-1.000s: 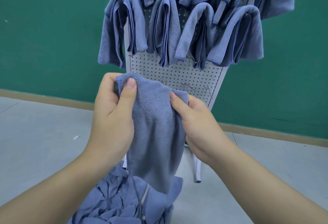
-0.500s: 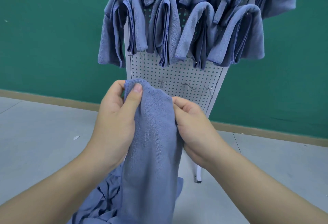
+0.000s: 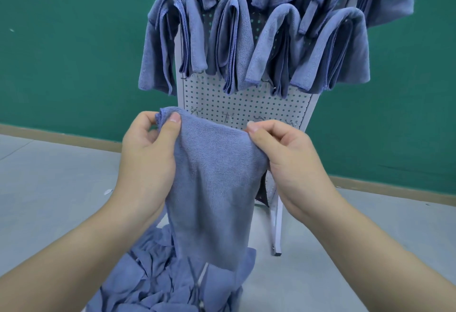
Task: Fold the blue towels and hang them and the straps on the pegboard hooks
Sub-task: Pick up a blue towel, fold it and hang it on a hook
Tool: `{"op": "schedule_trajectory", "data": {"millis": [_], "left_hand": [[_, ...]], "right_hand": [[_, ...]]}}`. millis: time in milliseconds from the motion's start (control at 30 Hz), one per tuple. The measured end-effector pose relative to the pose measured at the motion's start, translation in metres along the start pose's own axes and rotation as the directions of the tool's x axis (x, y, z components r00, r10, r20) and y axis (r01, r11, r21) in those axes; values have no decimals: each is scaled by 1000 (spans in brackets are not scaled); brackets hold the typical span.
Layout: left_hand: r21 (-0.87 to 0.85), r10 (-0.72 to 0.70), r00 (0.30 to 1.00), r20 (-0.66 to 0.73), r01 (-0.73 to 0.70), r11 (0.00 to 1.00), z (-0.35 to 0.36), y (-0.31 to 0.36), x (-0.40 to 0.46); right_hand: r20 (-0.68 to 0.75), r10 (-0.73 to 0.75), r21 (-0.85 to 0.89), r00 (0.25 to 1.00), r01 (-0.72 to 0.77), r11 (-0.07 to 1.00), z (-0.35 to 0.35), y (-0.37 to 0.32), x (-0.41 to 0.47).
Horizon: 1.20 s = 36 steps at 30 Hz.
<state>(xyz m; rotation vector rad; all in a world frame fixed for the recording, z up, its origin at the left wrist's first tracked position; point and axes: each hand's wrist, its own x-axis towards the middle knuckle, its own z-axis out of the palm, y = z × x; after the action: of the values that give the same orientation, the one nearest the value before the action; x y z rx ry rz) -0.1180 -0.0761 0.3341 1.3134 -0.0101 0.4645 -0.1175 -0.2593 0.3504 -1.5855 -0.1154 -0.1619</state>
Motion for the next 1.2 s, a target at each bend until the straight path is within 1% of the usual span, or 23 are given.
{"op": "schedule_trajectory", "data": {"millis": [67,100,133,200,233,267,333,400,467,500,533,600,667,700,800,867,967,1100,1200], "left_hand": [[22,23,999,47,-24,999,0,-2,-2],[57,46,995,93,-52,997,1,-2,-3],[93,73,986,150,-87,992,2,-3,-4],[111,119,961,252,-150,982,6,-5,-9],[100,132,950,283,-166,981,9,-4,-12],[90,140,943,303,-174,981,10,-4,-14],[93,149,936,318,-187,978,11,-1,-15],[110,125,940,317,-168,980,9,2,-10],[110,45,940,338,-87,990,5,3,-6],[114,-17,932,363,-26,993,4,3,-5],[123,-89,914,397,43,992,3,1,-5],[173,-236,851,470,173,970,1,-3,-4],[240,-335,789,515,243,940,-1,-6,-3],[250,-353,773,527,255,934,-1,-7,-3],[231,-333,773,540,245,942,-2,-10,-3],[209,-301,769,564,220,953,-1,-11,-4],[199,-256,773,580,171,965,-1,-14,-3],[288,-186,808,559,21,958,-4,-20,-2],[365,-184,806,563,-43,930,-7,-22,-2]], "right_hand": [[14,-56,-142,998,58,988,-3,-2,0],[68,-85,-197,994,97,975,-3,-4,-2],[154,-92,-231,984,127,965,-3,-4,-3],[344,-8,-276,939,110,955,0,-4,-9],[412,45,-299,910,88,950,3,-4,-13],[447,71,-314,892,82,946,5,-3,-15],[432,32,-326,901,123,937,7,-2,-17],[405,-26,-354,914,183,917,6,-2,-15],[394,-61,-362,917,216,907,5,-1,-14],[389,-75,-356,918,225,907,5,0,-13],[383,-86,-344,920,228,911,5,1,-13],[359,-104,-307,928,222,925,4,1,-13],[320,-120,-269,940,212,940,3,-1,-12],[293,-127,-251,948,205,946,2,-2,-11],[217,-120,-161,969,157,974,-3,-5,-6],[211,-104,-99,972,127,987,-6,-7,-3],[205,-99,-96,974,121,988,-10,-8,-2],[150,-102,-112,983,119,987,-16,-7,0],[100,-90,-84,991,99,992,-22,-9,3]]}}
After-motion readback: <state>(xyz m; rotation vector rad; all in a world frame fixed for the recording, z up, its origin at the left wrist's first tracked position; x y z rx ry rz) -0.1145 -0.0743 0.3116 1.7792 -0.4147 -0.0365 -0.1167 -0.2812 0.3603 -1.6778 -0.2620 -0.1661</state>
